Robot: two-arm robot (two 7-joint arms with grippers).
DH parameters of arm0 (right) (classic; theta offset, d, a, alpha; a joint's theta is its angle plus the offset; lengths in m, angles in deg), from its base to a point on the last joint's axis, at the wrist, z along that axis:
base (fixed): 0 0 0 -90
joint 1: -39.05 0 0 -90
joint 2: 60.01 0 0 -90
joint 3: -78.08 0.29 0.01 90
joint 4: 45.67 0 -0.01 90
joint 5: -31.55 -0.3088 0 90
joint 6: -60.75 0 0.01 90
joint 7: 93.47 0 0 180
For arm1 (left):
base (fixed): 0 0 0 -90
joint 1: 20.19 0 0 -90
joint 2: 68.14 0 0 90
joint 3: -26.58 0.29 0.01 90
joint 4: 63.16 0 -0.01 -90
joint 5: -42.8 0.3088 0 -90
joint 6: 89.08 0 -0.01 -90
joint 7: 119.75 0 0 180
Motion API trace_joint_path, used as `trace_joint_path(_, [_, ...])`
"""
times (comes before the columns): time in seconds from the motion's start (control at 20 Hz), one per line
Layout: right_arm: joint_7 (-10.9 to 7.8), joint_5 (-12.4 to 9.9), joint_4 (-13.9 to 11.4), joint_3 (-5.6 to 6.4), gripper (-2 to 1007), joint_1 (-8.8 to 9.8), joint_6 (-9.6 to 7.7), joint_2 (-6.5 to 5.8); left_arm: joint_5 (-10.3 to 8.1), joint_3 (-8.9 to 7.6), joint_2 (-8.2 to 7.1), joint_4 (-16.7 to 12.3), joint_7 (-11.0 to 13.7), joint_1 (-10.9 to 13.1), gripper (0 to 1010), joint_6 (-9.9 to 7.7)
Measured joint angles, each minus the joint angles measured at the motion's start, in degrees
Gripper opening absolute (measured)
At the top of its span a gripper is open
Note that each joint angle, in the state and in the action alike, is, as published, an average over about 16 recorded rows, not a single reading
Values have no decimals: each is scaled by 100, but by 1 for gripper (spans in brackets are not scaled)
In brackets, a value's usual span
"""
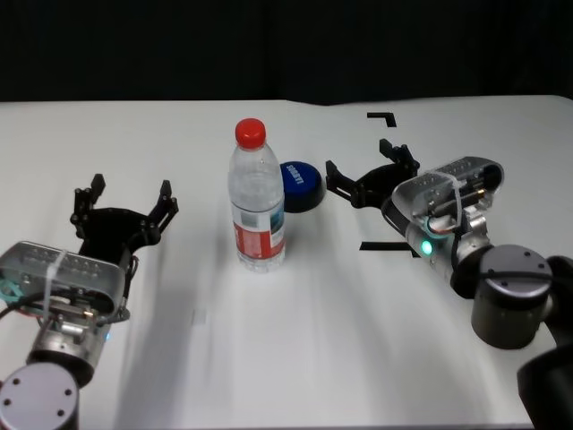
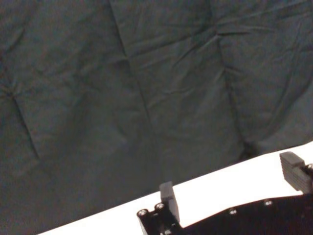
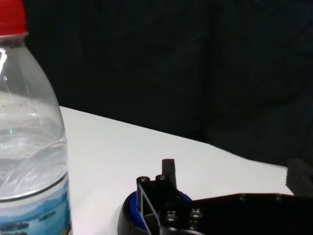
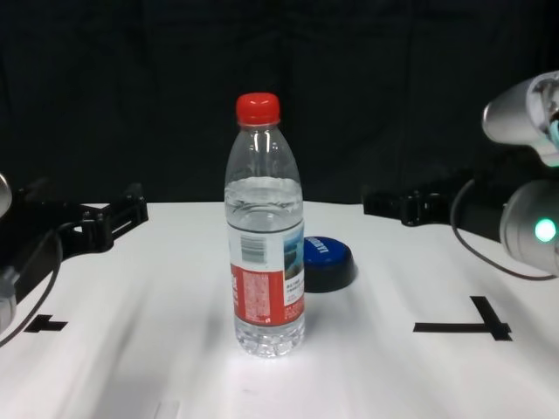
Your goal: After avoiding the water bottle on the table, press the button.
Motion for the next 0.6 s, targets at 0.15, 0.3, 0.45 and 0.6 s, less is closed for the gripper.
trace_joint_path(0.15, [7, -15, -154, 15, 1003, 135, -33, -33, 0, 0, 0, 0, 0, 0, 1003, 0])
trace_joint_path(0.3, [11, -33, -295, 32, 1003, 264, -63, -64, 0, 0, 0, 0, 0, 0, 1003, 0])
trace_joint_path(0.45, [15, -54, -425, 50, 1003, 386, -88, -90, 0, 0, 0, 0, 0, 0, 1003, 0])
trace_joint_path(0.6, [20, -75, -563, 68, 1003, 513, -115, -118, 0, 0, 0, 0, 0, 0, 1003, 0])
